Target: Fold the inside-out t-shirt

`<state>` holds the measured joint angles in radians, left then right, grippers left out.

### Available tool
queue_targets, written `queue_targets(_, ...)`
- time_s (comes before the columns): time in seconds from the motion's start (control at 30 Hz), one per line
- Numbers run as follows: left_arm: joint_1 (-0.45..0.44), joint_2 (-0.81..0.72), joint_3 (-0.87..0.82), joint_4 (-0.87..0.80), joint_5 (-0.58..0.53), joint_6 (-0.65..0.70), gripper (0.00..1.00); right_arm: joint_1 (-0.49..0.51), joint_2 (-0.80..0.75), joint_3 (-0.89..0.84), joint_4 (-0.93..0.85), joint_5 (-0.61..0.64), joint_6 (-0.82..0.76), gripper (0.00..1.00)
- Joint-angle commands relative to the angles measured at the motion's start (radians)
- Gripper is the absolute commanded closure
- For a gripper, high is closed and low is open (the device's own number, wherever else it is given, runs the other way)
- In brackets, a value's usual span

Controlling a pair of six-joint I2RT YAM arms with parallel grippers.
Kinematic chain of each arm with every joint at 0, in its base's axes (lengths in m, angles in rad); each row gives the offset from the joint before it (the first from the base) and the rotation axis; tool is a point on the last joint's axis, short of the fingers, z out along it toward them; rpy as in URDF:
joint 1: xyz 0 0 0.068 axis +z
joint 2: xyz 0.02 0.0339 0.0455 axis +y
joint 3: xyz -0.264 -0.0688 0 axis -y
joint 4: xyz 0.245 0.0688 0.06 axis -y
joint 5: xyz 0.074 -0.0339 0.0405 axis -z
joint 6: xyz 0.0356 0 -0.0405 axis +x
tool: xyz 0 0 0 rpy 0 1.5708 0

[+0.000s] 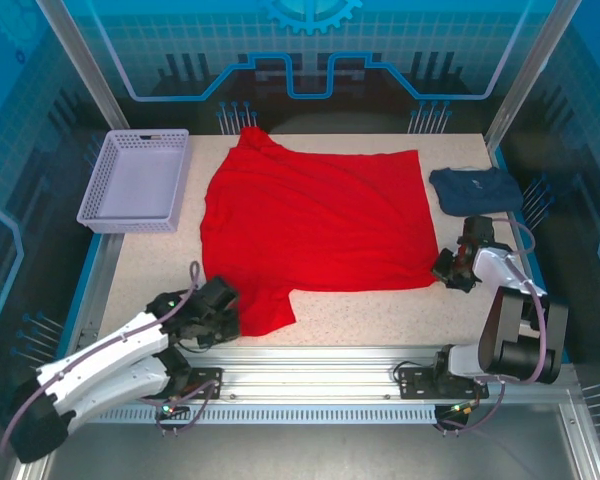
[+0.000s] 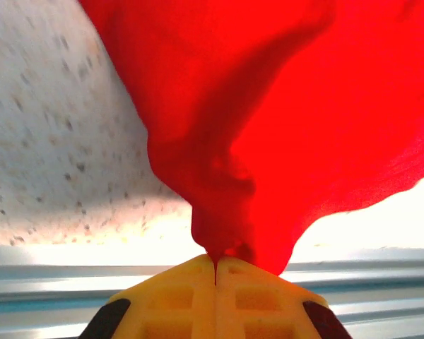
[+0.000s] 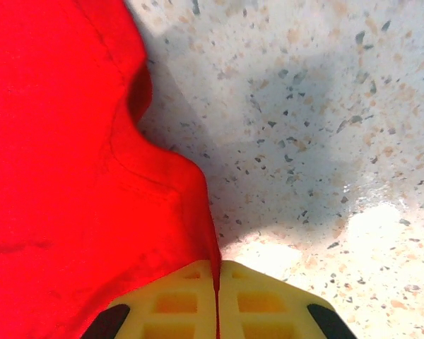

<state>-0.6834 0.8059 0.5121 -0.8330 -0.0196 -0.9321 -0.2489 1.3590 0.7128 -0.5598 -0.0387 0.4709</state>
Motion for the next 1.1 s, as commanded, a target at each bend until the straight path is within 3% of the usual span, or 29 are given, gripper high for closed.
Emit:
queue_targets(0.0,0.127,-0.016,0.101,0.02,-0.017,0.096,1.0,-0.004,-0.027,0.033,-0.011,-0.037,-0.008,0.93)
queue_targets(0.17,0.306,0.055,0.201,0.176,0.001,0.22,1.0,-0.004,0.017,0.103,0.003,-0.071,-0.003,0.92)
queue_targets(0.37,0.422,0.235,0.321,0.365,0.019,0.299,1.0,-0.006,0.109,0.213,0.027,-0.069,-0.004,0.91)
queue_targets(0.6,0.463,0.441,0.49,0.439,0.056,0.359,1.0,0.015,0.227,0.325,0.047,-0.12,0.014,0.91)
queue_targets(1.07,0.557,0.62,0.639,0.475,0.066,0.418,1.0,0.069,0.37,0.475,0.04,-0.117,0.008,0.89)
